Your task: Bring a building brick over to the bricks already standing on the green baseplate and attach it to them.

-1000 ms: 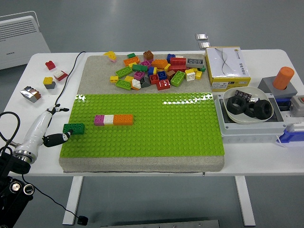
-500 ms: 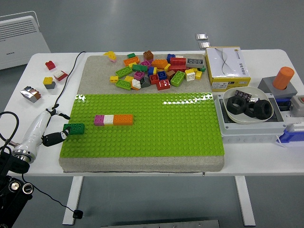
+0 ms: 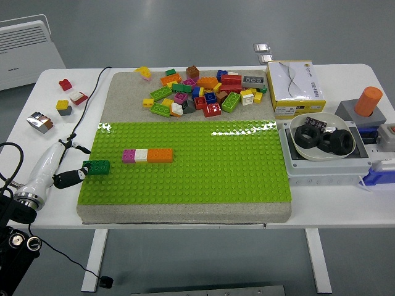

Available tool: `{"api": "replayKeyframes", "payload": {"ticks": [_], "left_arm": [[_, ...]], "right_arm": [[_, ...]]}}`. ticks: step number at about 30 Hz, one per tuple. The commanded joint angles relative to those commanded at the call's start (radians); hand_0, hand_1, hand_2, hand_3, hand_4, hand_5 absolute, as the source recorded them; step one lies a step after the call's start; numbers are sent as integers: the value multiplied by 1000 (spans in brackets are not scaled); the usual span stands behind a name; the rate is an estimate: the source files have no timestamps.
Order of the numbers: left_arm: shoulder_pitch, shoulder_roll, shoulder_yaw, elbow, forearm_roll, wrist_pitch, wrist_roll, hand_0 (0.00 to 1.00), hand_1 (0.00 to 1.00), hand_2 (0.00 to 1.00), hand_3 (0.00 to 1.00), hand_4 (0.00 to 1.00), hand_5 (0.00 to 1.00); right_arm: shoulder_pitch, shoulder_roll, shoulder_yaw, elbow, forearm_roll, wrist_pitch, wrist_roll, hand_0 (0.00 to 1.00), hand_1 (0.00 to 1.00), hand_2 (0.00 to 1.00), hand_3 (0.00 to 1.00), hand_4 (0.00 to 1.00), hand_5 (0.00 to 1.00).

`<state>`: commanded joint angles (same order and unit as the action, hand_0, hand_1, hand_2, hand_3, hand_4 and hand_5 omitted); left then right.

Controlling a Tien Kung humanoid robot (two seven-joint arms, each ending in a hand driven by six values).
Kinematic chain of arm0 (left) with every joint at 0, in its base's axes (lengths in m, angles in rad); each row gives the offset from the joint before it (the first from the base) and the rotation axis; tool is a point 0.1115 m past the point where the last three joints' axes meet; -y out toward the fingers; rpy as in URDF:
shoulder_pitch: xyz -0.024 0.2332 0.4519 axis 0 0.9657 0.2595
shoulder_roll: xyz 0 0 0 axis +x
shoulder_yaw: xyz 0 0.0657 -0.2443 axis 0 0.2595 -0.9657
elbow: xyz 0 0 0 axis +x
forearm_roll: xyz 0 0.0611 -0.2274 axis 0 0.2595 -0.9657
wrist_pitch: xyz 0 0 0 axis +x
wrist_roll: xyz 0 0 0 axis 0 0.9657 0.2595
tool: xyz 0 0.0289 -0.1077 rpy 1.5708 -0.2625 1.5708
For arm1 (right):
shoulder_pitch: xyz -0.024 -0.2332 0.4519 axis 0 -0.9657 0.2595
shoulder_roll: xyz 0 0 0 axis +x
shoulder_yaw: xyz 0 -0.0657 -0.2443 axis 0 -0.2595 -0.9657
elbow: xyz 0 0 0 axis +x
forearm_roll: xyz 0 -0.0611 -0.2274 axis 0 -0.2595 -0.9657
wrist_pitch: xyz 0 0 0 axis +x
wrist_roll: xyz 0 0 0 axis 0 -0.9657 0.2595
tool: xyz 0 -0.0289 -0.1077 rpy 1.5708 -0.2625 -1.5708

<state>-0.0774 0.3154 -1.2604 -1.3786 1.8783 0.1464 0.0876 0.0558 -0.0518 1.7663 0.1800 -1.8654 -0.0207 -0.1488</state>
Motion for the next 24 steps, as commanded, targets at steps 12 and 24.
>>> {"api": "replayKeyframes", "payload": {"ticks": [12, 24], "left_arm": [[-44, 71, 52, 32, -39, -26, 11, 944, 965, 973, 711, 634, 2], [-43, 58, 46, 57, -68, 3, -17, 937, 960, 956, 541, 587, 2]], "right_arm": [[4, -3, -4, 0, 3, 0, -1, 515, 717, 767, 777, 811, 845], [3, -1, -10, 0, 8, -1, -2, 515, 716, 767, 777, 811, 842]]}}
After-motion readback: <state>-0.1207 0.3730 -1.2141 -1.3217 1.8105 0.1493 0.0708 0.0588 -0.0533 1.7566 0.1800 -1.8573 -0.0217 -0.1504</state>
